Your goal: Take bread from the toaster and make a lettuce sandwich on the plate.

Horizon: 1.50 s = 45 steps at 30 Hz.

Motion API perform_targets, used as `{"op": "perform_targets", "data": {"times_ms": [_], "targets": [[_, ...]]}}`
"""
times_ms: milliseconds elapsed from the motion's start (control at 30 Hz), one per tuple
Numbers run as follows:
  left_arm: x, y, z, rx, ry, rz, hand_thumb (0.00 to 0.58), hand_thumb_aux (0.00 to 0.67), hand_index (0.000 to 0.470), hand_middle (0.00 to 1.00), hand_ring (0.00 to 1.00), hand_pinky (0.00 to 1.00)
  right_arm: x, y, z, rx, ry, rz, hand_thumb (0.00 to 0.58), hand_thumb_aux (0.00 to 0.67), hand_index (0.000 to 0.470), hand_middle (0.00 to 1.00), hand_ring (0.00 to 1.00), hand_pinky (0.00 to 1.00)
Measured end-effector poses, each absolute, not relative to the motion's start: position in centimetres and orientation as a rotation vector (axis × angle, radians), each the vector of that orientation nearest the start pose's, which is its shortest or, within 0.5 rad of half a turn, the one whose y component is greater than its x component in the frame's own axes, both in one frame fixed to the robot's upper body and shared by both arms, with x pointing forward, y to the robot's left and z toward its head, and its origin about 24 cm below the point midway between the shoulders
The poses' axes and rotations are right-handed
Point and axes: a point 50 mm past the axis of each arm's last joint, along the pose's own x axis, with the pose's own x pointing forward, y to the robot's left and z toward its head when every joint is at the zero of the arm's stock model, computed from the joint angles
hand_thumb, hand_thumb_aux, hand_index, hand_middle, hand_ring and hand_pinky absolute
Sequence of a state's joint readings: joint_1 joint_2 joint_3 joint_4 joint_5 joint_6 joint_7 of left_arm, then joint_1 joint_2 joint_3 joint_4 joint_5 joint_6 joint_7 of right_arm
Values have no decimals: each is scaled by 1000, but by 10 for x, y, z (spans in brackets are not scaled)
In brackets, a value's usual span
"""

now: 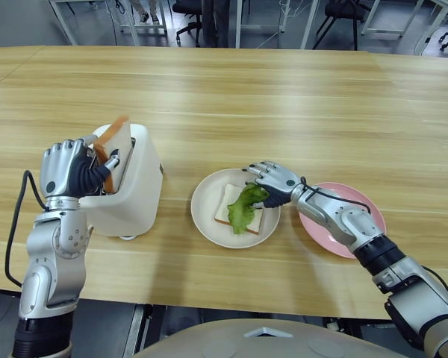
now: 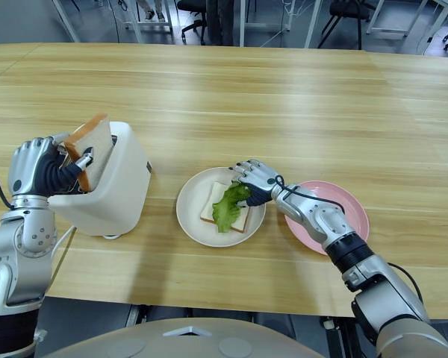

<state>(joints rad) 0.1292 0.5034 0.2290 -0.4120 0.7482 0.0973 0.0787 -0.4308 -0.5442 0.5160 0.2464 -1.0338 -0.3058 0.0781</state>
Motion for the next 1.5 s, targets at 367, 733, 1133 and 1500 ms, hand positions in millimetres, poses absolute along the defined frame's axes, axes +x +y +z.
{"op": "perform_targets", "data": {"times_ms": [367,733,1133,1500], "targets": [[205,257,187,1286,-428,474,580,670,460,1000,1000,1000,304,-120,82,-1628,-545,533,0,0,0,0,0,0],[200,216,238,1168,-767,404,580,670,460,1000,1000,1000,296,-176,132,-1262,-729,92,0,0,0,0,0,0],[243,140,183,671,-605,-156,580,670,460,1000,1000,1000,231,-182,97,-1256,-942,134,0,0,0,0,0,0],[270,107,72,391,-92,-537,580,670,460,1000,1000,1000,205,-162,74,-1347,-1094,357,0,0,0,0,0,0]]}}
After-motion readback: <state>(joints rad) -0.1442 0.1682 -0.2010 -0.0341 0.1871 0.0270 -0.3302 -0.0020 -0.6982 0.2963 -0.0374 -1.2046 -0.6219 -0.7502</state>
